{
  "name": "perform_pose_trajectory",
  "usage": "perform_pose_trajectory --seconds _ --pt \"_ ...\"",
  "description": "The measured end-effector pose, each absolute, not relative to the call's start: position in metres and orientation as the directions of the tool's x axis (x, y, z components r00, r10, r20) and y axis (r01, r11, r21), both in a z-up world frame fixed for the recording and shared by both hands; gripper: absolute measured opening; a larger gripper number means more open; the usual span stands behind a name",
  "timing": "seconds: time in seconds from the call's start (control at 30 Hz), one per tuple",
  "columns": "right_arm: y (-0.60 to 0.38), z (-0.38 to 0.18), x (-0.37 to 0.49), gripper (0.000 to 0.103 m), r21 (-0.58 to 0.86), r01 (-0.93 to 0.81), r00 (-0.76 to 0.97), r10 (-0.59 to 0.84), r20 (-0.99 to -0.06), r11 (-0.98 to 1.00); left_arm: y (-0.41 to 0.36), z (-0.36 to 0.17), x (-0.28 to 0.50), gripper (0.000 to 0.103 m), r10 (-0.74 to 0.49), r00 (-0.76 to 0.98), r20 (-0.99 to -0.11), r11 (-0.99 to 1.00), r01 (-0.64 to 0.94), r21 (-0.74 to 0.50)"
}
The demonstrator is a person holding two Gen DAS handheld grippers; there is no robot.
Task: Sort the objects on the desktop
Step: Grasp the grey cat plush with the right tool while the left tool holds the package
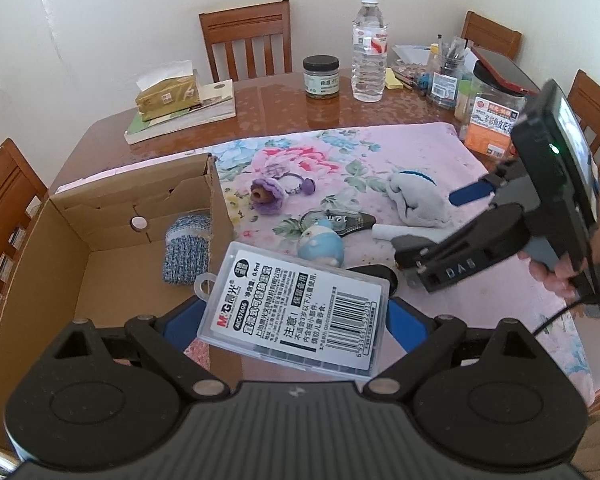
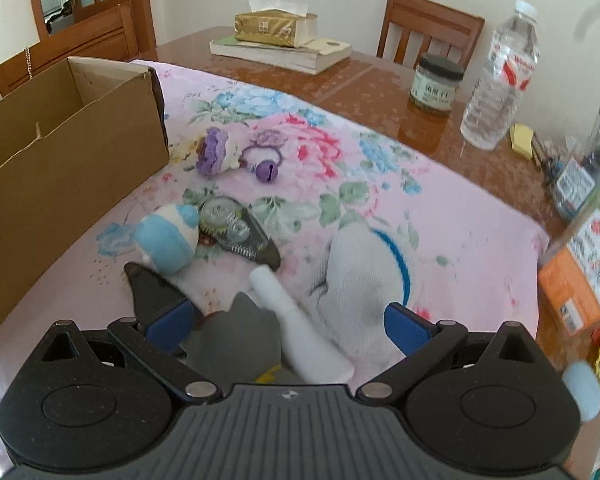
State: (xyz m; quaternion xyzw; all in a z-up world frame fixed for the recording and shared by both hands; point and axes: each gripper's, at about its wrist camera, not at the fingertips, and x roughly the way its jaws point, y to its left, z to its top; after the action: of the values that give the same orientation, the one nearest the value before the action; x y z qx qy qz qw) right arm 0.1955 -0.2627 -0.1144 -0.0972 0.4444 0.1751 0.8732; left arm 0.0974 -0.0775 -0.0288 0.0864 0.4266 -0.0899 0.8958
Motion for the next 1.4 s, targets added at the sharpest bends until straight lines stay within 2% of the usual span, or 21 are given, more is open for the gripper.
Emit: perform_pose_trajectory --seconds 0.37,0.63,0.93,1.07,1.13,1.2,1.27,1.4 --pt "-0.273 -0.118 0.172 0.101 0.071 -0.359 0.485 0.251 -0.838 0.931 -0.077 -0.025 0.094 0.095 -0.098 0.628 -0.772 0.968 0.241 0.073" --pt "-0.270 -0.113 0.168 0.074 0.122 -0.393 0.451 0.306 -0.838 0.912 -0.074 -0.024 0.086 0.095 -0.117 0.625 -0.772 0.969 0.241 0.048" --pt "-0.269 -0.102 0.167 0.062 0.109 -0.432 0.448 0.318 -0.835 0.895 -0.070 -0.023 0.079 0.095 -0.135 0.627 -0.767 0.972 0.233 0.019" --pt "-0.267 -0.102 0.170 0.065 0.100 -0.434 0.453 0.312 -0.835 0.896 -0.069 -0.021 0.076 0.095 -0.137 0.630 -0.764 0.973 0.229 0.015" --pt "-0.268 -0.101 0.171 0.094 0.111 -0.405 0.457 0.307 -0.835 0.907 -0.068 -0.020 0.075 0.095 -0.136 0.632 -0.763 0.974 0.227 0.015" --pt "-0.272 -0.098 0.170 0.101 0.144 -0.366 0.473 0.317 -0.822 0.919 -0.067 -0.020 0.074 0.095 -0.136 0.633 -0.762 0.973 0.228 0.016" --pt "-0.272 -0.099 0.170 0.102 0.170 -0.354 0.460 0.330 -0.824 0.920 -0.066 -0.020 0.075 0.095 -0.136 0.632 -0.763 0.973 0.228 0.016" --pt "-0.265 -0.111 0.171 0.101 0.122 -0.354 0.439 0.280 -0.854 0.927 -0.064 -0.019 0.075 0.095 -0.135 0.632 -0.763 0.972 0.232 0.020"
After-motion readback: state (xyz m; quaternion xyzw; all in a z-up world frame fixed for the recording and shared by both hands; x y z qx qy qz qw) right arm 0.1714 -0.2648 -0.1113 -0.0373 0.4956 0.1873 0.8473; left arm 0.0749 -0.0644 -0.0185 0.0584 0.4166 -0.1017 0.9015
